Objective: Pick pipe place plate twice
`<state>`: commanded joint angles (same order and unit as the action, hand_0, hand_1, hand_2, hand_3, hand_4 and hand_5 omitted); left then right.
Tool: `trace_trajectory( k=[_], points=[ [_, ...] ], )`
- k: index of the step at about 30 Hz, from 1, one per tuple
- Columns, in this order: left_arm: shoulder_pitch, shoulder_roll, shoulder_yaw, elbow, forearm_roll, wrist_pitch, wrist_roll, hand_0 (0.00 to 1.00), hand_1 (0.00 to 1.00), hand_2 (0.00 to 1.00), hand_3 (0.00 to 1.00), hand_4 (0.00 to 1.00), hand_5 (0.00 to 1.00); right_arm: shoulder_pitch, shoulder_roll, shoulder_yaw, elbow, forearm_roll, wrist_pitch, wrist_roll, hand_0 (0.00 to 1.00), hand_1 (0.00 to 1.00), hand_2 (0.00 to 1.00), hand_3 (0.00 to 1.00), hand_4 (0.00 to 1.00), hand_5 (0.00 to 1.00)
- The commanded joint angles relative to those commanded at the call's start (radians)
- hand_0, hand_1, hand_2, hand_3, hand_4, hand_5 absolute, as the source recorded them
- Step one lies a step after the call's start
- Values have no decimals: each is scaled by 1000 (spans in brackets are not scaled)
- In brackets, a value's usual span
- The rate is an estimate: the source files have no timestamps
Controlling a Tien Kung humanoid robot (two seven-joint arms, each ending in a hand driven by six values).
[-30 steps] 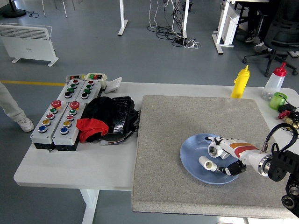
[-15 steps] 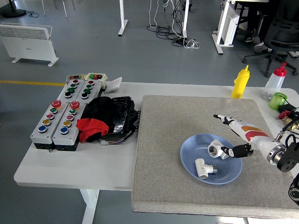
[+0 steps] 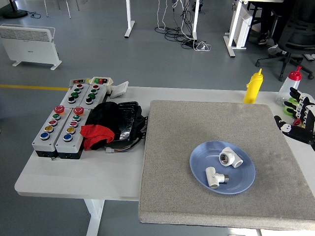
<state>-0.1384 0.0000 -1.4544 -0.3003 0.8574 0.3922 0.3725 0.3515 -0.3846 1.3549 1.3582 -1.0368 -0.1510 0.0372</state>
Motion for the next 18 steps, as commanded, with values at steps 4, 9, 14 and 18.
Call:
trace_trajectory(
  k=[4,9,14,18],
  points=[
    [-6,0,-2,2,0,-3,-3,723,685,684,732,378,998,-64,43,141,-10,166,25,-52,793,764,853,848,571,349],
    [-14,1,-5,3,2,-5,-6,723,685,685,732,377,998,-142,81,284,1,374,55,-54,776,751,810,828,579,392],
    [-15,1,-10,3,10,-7,-4,722,685,684,731,377,998,-178,95,329,14,588,76,-54,776,750,806,819,584,408],
    [-14,2,-11,3,11,-9,-5,722,685,684,731,377,998,-206,107,353,26,757,80,-47,776,750,806,819,584,408]
  ],
)
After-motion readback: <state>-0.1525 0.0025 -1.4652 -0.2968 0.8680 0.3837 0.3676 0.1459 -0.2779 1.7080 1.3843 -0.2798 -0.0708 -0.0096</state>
